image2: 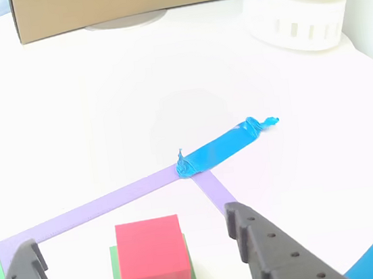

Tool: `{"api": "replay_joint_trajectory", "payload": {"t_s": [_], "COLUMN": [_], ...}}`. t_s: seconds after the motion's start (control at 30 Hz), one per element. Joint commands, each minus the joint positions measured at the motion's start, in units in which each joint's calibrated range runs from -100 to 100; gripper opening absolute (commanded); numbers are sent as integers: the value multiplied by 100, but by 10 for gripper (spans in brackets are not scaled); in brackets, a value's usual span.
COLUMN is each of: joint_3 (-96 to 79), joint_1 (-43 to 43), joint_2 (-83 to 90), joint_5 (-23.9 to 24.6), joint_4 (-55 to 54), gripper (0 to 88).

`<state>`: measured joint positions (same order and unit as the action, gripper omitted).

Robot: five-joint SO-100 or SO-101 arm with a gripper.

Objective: Tower of hanoi

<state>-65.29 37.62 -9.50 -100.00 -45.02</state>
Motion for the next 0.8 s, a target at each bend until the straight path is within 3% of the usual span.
{"api": "replay_joint_trajectory", "payload": {"t_s": [0.0,0.77], "joint_3": [166,175], "joint_1": [101,-52], "joint_2": [-55,-378], "joint_5": [0,0], "joint_4": [-227,-486], "gripper": [301,249]}}
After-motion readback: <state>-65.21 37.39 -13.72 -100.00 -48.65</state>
